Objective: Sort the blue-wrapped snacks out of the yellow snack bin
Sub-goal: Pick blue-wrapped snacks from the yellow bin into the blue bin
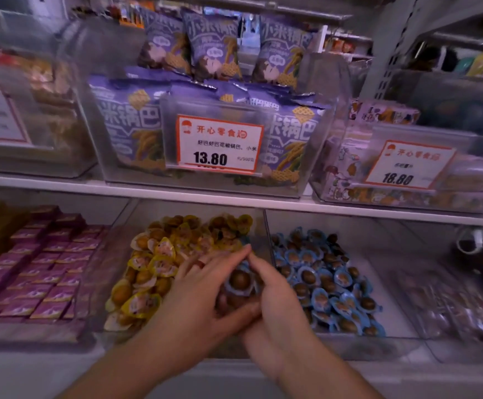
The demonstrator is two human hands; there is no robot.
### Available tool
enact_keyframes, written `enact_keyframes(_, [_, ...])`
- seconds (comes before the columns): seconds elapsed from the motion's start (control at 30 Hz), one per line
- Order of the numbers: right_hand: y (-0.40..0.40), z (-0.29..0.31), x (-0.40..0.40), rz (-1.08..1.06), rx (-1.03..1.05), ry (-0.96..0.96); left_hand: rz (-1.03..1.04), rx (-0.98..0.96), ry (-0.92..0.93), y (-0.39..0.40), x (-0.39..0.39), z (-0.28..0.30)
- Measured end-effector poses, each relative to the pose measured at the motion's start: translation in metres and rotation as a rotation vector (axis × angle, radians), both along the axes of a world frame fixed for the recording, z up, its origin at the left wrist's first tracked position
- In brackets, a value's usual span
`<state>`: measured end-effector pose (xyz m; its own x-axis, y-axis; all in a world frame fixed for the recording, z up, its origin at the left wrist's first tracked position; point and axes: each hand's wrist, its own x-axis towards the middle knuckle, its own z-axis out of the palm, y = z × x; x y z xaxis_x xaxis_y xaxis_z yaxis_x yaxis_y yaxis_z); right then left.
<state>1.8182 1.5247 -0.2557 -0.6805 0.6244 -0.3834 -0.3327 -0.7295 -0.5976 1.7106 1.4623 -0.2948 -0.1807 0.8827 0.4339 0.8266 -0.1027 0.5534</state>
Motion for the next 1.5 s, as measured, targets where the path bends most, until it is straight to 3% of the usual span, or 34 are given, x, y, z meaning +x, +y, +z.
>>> enact_keyframes(0.1, [0.018,-0.002,0.005,-0.057,0.202,-0.075,-0.164,0.074,-0.236,-0.006,0.000,0.001])
enact_keyframes(0.17, [0.032,-0.001,0.012,-0.073,0.387,-0.088,-0.222,0.169,-0.261,-0.008,0.000,0.003])
enact_keyframes(0.27, [0.065,0.007,0.036,-0.060,0.693,-0.225,-0.107,0.247,-0.271,-0.006,-0.009,0.003])
enact_keyframes(0.37, [0.105,0.017,0.082,0.096,0.930,-0.543,0.014,0.106,-0.122,0.002,-0.027,-0.011])
enact_keyframes(0.47, [0.138,0.009,0.133,0.317,1.131,-0.983,-0.061,-0.126,0.058,0.009,-0.041,-0.026])
enact_keyframes(0.57, [0.156,-0.007,0.167,0.256,1.245,-1.233,-0.116,-0.205,0.122,0.019,-0.049,-0.029])
enact_keyframes(0.73, [0.161,-0.020,0.163,-0.238,1.158,-0.976,-0.210,-0.315,0.159,0.049,-0.040,-0.033])
enact_keyframes(0.83, [0.143,-0.024,0.129,-0.337,1.168,-0.769,-0.242,-0.487,0.378,0.068,-0.034,-0.037])
enact_keyframes(0.93, [0.111,-0.035,0.091,-0.166,1.277,-0.651,-0.185,-0.626,0.601,0.075,-0.037,-0.044])
enact_keyframes(1.07, [0.084,-0.056,0.062,0.081,1.486,-0.703,-0.153,-0.598,0.677,0.080,-0.045,-0.045])
enact_keyframes(1.27, [0.092,-0.062,0.065,0.110,1.368,-0.688,-0.006,-0.381,0.620,0.081,-0.068,-0.030])
enact_keyframes(1.37, [0.091,-0.064,0.067,0.120,1.339,-0.715,0.073,-0.385,0.560,0.081,-0.085,-0.025])
enact_keyframes(1.5, [0.090,-0.062,0.066,0.126,1.316,-0.722,0.173,-0.348,0.663,0.084,-0.083,-0.025])
